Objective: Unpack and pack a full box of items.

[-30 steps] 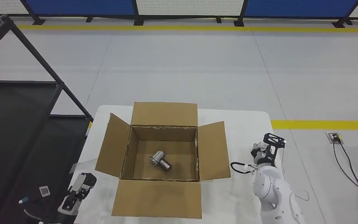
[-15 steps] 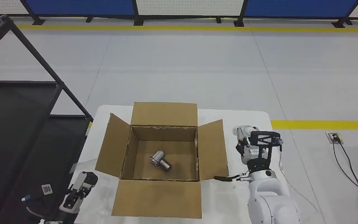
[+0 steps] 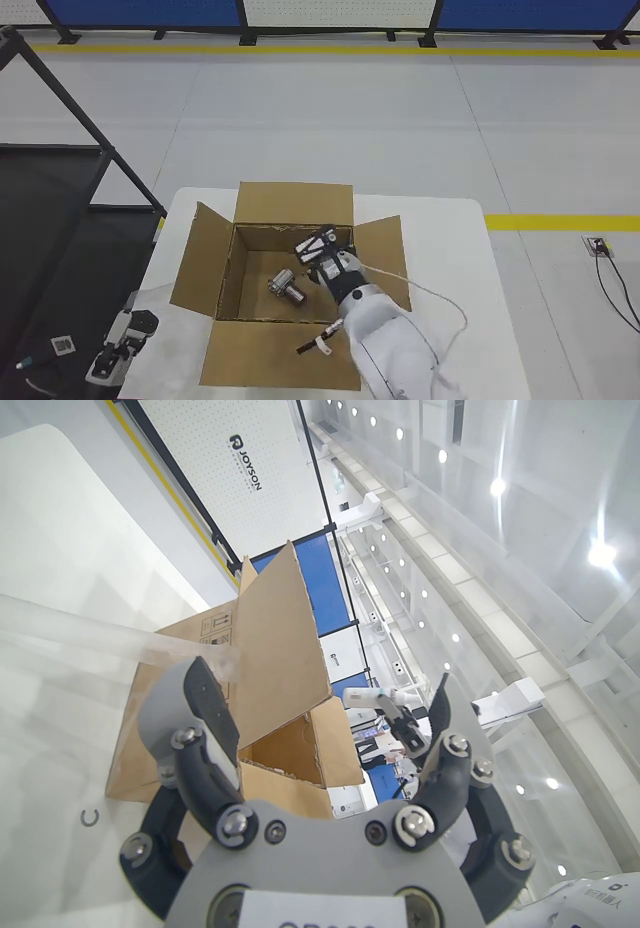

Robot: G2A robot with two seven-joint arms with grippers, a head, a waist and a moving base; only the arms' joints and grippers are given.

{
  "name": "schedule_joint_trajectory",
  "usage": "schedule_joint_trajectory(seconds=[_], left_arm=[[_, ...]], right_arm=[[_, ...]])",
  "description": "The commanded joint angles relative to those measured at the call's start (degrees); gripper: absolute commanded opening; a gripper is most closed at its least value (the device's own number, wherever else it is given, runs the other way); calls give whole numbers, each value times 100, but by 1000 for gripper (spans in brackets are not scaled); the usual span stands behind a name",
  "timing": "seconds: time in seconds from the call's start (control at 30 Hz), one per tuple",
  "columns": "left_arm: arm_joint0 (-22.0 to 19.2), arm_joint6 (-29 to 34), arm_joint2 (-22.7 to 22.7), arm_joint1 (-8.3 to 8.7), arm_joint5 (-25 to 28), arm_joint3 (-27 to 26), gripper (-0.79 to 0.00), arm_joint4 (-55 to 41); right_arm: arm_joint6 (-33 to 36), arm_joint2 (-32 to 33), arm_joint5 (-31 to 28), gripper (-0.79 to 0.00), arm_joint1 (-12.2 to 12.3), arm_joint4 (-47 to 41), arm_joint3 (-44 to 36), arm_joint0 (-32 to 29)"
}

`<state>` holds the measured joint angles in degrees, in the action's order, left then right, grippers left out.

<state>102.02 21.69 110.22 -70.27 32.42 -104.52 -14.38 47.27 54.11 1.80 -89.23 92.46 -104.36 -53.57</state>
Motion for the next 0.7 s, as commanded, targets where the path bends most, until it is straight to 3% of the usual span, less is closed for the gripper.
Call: schedule_joint_trajectory(seconds=[0.0,0.1,0.2,0.43,0.67], left_arm=[[24,25,50,3,23,8,0,-55],[63,66,133,7,58,42,0,-135],[81,105,181,10,68,70,0,-176],[92,185,210,14,69,64,0,-177],[106,216,199,12,86,49,0,-159]], right_arm=[[691,-240,-268,-785,-105,-381,840,643],[1048,-448,-454,-785,-279,-1128,1889,1323],[930,-554,-443,-785,-398,-1518,2664,1684],[363,-746,-170,-785,-571,-1632,3898,1994],[-238,-748,121,-785,-641,-1524,4435,1970]])
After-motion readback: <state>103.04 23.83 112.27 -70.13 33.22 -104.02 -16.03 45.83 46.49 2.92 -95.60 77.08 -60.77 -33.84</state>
